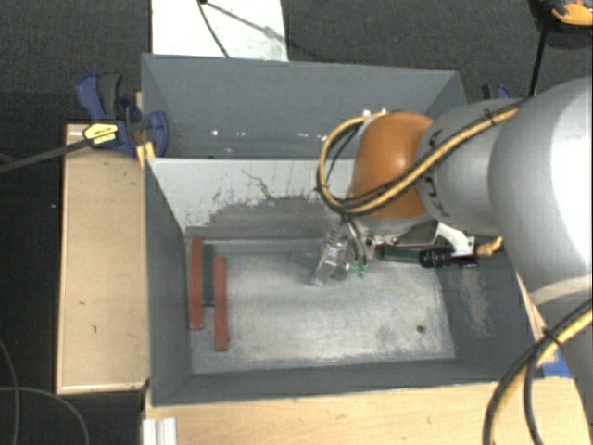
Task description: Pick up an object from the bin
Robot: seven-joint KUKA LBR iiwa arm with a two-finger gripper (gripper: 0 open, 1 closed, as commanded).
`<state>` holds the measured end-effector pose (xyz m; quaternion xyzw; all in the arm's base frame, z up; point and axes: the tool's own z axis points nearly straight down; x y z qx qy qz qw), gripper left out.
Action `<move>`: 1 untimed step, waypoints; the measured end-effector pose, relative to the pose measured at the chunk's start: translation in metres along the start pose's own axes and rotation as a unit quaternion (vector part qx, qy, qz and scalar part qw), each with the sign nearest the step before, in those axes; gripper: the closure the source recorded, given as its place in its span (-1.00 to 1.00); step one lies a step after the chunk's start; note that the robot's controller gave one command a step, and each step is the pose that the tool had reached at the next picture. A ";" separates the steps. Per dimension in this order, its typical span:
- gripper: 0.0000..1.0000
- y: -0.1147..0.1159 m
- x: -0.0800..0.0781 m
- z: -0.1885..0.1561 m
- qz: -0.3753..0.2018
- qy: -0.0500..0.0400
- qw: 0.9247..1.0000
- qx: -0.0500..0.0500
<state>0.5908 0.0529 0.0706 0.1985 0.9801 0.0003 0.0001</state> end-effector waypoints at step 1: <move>1.00 0.000 0.000 0.000 0.000 0.000 1.000 0.000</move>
Offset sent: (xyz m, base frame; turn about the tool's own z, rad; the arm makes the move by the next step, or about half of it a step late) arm -0.0001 0.0001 0.0107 0.0000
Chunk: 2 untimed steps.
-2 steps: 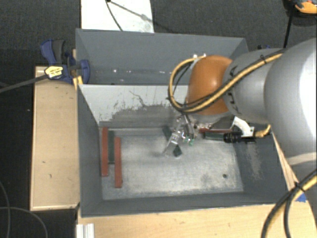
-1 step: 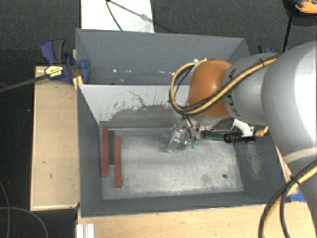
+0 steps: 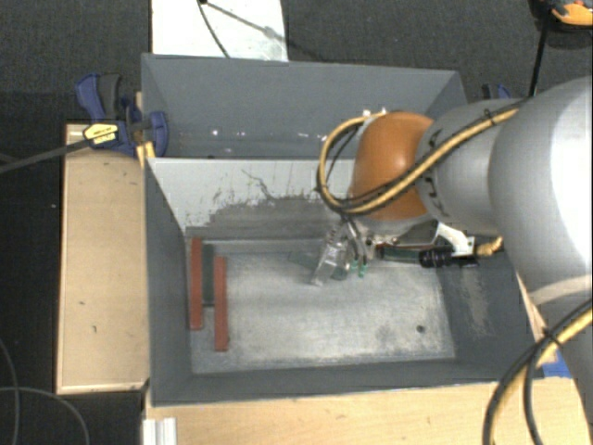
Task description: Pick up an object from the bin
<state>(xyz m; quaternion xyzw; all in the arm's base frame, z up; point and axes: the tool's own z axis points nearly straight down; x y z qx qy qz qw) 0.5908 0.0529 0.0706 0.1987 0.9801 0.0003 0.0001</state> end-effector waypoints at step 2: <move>1.00 -0.001 0.001 -0.008 0.001 0.002 1.000 0.001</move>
Offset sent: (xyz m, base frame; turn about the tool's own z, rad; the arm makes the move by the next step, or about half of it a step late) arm 0.0000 0.0001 0.0523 0.0000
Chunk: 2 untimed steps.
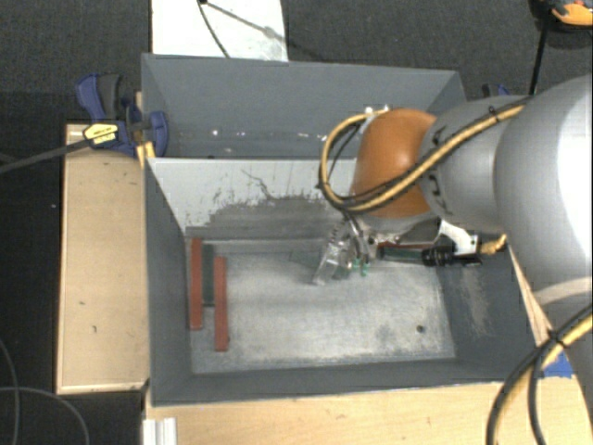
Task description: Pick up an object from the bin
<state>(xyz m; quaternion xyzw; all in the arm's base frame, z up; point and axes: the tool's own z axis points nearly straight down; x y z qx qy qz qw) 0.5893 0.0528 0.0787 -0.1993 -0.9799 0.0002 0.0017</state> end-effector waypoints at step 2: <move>1.00 0.000 0.000 -0.042 0.000 -0.001 1.000 0.000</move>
Offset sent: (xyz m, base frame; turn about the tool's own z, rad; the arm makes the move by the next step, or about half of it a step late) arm -0.0001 0.0000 0.0493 0.0000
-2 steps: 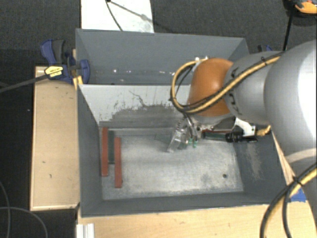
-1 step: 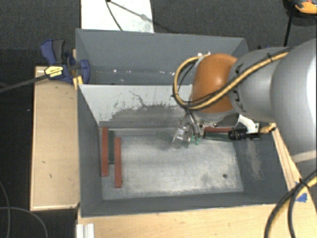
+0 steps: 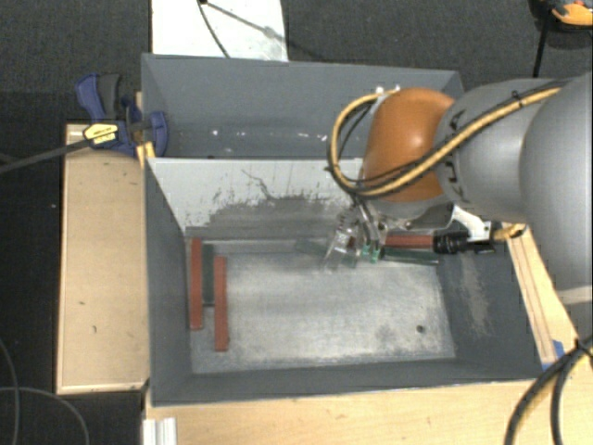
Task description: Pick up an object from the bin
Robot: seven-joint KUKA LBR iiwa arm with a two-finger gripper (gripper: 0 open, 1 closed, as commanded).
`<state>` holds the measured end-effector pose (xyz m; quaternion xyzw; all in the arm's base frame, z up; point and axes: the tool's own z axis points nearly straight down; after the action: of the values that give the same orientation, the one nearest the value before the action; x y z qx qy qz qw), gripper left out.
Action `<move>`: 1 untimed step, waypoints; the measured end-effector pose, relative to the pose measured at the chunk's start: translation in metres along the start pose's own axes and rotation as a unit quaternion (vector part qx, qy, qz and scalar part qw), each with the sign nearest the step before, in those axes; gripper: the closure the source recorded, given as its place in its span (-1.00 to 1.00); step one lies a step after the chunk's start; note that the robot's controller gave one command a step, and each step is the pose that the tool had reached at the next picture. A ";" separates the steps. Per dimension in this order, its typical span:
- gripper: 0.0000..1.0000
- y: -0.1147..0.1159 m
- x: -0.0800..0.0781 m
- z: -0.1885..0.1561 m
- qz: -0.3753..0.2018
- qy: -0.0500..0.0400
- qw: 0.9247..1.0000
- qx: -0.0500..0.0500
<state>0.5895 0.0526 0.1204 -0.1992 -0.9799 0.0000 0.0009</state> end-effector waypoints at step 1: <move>1.00 0.000 -0.001 -0.014 0.000 -0.002 1.000 -0.001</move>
Offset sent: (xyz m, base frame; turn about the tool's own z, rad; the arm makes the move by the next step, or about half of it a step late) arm -0.0002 0.0001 0.0008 0.0000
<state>0.5906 0.0527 0.1343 -0.1992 -0.9800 -0.0007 -0.0017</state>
